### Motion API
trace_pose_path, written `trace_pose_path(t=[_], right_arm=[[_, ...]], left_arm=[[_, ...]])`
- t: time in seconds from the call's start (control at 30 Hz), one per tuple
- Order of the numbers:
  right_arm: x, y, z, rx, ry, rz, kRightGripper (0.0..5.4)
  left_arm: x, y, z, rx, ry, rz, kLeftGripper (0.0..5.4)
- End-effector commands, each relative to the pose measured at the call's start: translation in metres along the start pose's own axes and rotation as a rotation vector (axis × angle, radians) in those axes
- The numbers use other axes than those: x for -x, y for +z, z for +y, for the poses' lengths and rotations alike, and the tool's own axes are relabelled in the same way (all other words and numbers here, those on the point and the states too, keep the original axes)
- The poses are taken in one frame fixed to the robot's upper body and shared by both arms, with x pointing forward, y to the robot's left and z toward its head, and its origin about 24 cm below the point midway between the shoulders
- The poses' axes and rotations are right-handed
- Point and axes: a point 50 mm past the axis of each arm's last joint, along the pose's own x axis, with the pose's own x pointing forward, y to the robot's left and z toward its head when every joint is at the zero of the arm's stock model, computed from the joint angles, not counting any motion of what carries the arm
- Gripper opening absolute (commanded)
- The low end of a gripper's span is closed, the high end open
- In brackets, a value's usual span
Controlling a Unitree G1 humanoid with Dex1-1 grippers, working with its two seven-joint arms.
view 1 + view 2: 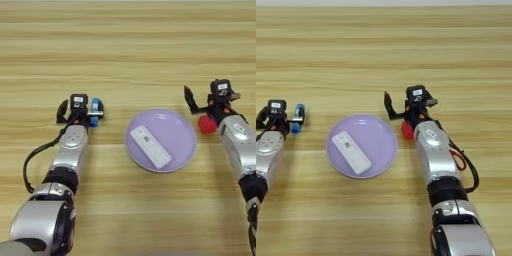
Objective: Move the objects on the table
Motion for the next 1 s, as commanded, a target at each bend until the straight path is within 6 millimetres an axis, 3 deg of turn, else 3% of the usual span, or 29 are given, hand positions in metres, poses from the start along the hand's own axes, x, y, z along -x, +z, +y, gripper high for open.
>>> trace_pose_path(t=[0.03,0.4,1.0], right_arm=[[0.000,-0.001,0.003,0.001,0.004,0.011,5.38],[-0.001,-0.002,0.004,-0.004,0.006,0.017,5.38],[0.000,-0.001,0.016,-0.023,0.003,0.021,5.38]], left_arm=[[-0.005,0.006,-0.009,-0.008,-0.049,-0.001,5.40],[-0.002,-0.011,-0.021,-0.089,-0.125,0.090,5.40],[0.004,-0.037,-0.002,-0.102,-0.067,0.248,5.40]])
